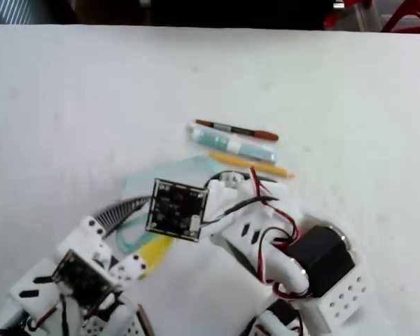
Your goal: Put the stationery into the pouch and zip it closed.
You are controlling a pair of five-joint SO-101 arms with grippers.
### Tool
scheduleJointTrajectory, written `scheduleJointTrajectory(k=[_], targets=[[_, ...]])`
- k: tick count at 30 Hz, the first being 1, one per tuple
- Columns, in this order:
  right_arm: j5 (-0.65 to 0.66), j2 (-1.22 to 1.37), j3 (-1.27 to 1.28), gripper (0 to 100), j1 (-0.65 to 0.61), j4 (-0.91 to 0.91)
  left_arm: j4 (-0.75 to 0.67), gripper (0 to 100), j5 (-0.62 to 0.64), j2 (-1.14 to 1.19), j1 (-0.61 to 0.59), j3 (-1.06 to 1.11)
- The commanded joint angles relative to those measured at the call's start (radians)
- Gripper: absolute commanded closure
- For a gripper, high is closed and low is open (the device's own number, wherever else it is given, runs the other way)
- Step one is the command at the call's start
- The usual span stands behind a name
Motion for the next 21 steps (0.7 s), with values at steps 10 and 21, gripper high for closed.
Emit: scheduleJointTrajectory(k=[10,21], targets=[[-0.104,0.193,-0.011,97.9,0.054,-0.085,-0.176,97,0.009,0.002,-0.090,0.160],[-0.150,0.171,-0.017,81.4,0.094,-0.114,-0.209,98,0.018,0.005,-0.094,0.166]])
